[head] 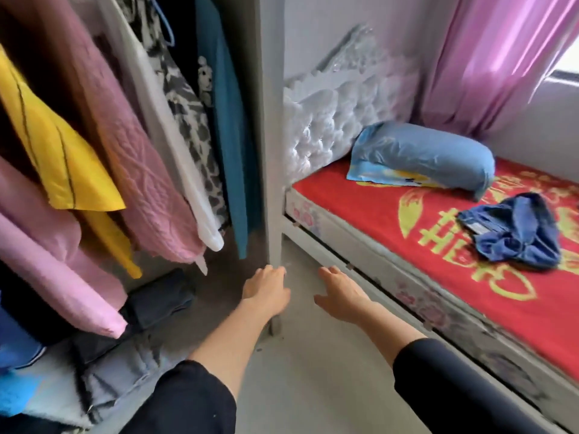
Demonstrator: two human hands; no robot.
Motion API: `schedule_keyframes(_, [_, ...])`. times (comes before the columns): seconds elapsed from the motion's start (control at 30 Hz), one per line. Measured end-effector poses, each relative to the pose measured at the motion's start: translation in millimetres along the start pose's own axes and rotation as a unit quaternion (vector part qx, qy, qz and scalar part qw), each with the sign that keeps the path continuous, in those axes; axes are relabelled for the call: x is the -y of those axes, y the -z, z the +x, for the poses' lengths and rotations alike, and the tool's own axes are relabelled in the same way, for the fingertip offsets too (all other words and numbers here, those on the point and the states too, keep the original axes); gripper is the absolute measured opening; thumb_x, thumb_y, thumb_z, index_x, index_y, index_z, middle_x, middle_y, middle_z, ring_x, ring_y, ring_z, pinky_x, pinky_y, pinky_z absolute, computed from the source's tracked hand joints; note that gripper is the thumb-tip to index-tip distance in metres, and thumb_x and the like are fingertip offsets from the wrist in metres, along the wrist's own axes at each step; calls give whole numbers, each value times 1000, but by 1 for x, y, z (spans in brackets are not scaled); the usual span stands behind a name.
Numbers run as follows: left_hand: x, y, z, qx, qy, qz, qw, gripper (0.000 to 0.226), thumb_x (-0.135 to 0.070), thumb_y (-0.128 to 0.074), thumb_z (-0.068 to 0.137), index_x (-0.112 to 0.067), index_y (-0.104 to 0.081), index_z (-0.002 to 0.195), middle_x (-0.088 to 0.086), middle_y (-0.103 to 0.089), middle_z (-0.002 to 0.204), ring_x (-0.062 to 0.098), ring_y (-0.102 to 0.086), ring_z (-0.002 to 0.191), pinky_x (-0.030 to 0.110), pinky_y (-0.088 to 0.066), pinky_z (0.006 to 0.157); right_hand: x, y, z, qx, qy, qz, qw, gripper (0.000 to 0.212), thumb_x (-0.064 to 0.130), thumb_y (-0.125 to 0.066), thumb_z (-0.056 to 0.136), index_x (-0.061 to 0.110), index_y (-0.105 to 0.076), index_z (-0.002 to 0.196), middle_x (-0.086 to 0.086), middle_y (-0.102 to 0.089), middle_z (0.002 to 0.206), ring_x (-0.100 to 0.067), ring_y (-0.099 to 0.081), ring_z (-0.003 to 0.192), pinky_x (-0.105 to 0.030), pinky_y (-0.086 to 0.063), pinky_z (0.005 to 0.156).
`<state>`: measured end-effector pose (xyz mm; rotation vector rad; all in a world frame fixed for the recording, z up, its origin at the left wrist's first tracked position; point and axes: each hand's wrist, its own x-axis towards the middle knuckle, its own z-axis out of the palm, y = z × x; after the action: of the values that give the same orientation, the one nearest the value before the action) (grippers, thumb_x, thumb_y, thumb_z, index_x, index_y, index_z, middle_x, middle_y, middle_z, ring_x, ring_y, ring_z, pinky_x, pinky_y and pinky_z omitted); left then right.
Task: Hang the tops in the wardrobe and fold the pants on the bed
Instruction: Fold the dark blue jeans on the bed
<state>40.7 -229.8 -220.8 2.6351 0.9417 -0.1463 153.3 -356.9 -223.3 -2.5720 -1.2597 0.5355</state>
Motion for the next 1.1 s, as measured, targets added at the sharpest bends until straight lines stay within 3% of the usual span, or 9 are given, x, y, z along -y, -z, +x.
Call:
schedule_keyframes(0.47, [-313, -59, 83, 33, -145, 14, 989, 45, -23, -43, 92, -22, -41, 137, 2, -45, 135, 22, -41, 125, 38, -43, 92, -291, 115, -66, -66, -158, 31, 985, 49, 29, -56, 90, 16, -41, 135, -6, -46, 124, -27, -53, 108, -37, -49, 86])
schedule_keyframes(0.73, [-418, -80, 164, 42, -215, 36, 975, 46, -25, -43, 93, -20, -41, 139, 5, -46, 136, 22, -42, 124, 38, -42, 98, -393, 148, -33, -86, -199, 55, 975, 56, 27, -58, 90, 17, -36, 141, -5, -44, 132, -25, -51, 115, -36, -47, 93])
schedule_keyframes(0.93, [-488, -88, 267, 47, -248, 67, 965, 47, -28, -43, 93, -17, -41, 138, 7, -46, 137, 25, -43, 125, 39, -41, 97, -478, 189, 26, -112, -237, 54, 963, 54, 27, -58, 90, 16, -37, 140, -5, -43, 130, -24, -51, 110, -32, -45, 80])
schedule_keyframes(1.1, [-556, -106, 348, 78, -286, 99, 950, 46, -31, -44, 92, -16, -42, 136, 7, -45, 137, 26, -43, 125, 41, -43, 94, -545, 213, 62, -126, -301, 67, 943, 46, 30, -53, 92, 13, -41, 132, -7, -45, 117, -27, -50, 105, -34, -42, 77])
